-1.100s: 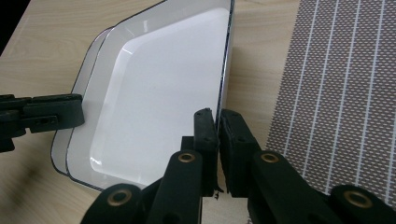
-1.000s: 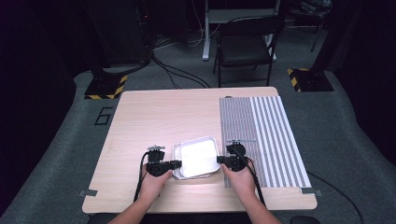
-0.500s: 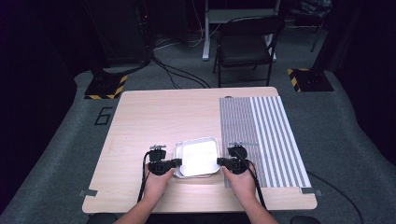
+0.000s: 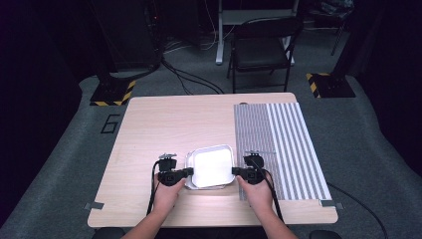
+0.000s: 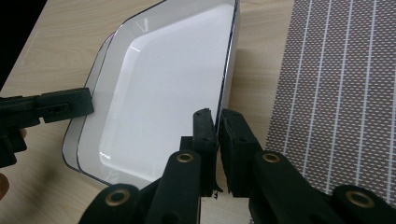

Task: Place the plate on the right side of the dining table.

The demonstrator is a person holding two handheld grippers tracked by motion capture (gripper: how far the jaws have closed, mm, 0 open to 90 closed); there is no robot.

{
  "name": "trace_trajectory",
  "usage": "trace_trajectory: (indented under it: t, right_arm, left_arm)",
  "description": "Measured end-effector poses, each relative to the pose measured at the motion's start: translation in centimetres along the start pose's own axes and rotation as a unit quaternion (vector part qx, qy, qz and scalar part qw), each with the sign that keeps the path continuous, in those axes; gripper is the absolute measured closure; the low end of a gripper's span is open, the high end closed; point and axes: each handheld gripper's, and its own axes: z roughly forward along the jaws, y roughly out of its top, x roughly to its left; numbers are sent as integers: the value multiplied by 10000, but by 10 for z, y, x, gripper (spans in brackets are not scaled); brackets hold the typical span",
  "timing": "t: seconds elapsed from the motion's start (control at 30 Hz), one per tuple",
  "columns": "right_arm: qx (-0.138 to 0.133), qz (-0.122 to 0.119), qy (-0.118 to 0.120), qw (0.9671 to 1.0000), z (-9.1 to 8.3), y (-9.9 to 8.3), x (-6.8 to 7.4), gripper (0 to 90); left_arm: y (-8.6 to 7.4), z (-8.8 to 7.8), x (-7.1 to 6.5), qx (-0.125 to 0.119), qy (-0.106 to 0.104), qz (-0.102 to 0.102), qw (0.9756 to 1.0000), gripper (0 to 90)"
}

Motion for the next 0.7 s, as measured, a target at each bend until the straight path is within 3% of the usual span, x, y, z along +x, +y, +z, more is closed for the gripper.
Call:
trace_trajectory:
  t: [0.27, 0.7]
  right_arm:
    - [25, 139, 115, 9998, -1, 3, -3, 852]
    - [-30, 236, 244, 9994, -7, 8, -3, 851]
  left_arm:
    - [5, -5, -1, -137, -65, -30, 9999, 844]
    - [13, -12, -6, -245, -118, 138, 9995, 838]
